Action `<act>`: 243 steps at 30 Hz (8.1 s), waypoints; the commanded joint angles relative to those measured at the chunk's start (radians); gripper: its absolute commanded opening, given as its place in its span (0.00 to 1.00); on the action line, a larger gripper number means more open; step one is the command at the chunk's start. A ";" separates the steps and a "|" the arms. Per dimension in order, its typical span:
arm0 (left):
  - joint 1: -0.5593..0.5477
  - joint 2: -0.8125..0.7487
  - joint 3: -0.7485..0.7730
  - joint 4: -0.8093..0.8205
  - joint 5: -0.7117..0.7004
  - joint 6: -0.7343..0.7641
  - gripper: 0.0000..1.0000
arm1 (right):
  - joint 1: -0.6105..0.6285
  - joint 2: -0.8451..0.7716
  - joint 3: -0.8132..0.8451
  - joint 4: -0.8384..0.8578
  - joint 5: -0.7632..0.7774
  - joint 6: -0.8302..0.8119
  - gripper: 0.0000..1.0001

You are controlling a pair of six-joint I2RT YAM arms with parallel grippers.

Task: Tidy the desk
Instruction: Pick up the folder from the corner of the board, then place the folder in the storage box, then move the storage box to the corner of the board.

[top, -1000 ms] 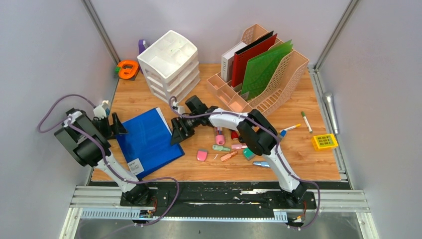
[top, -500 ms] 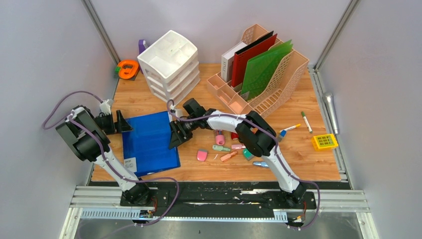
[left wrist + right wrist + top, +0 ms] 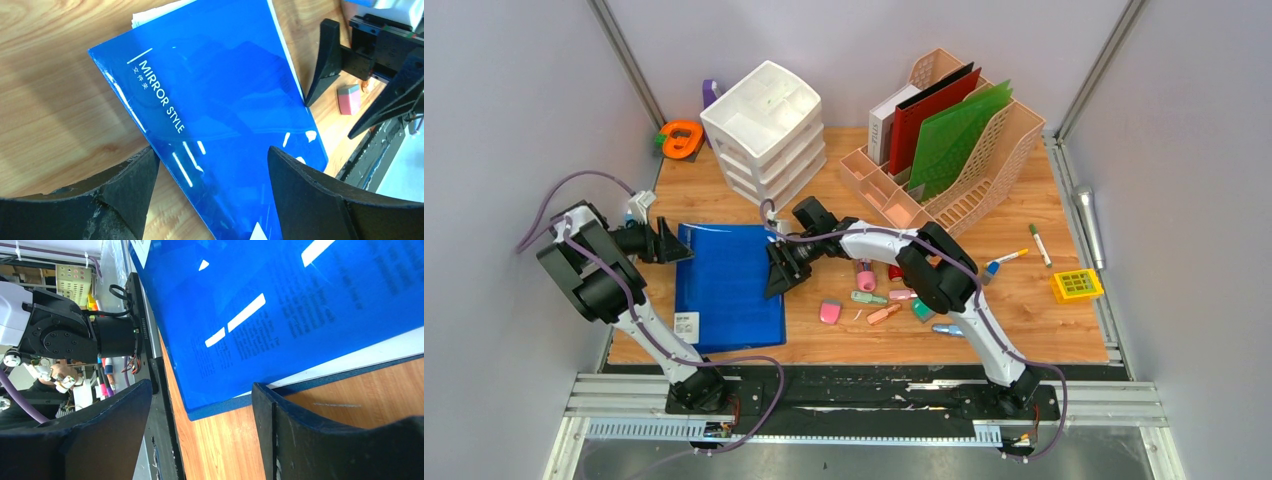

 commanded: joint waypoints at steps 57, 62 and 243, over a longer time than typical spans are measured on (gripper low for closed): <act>-0.416 -0.705 0.387 0.483 0.204 -1.102 0.00 | -0.587 -0.801 0.080 -0.343 0.525 -0.448 0.80; -0.524 -0.691 0.450 0.684 0.140 -1.323 0.00 | -0.872 -0.806 0.101 -0.344 0.516 -0.362 0.80; -1.245 -0.639 -0.118 0.634 -0.990 -0.600 1.00 | -1.094 -0.895 -0.477 -0.222 0.490 -0.637 0.77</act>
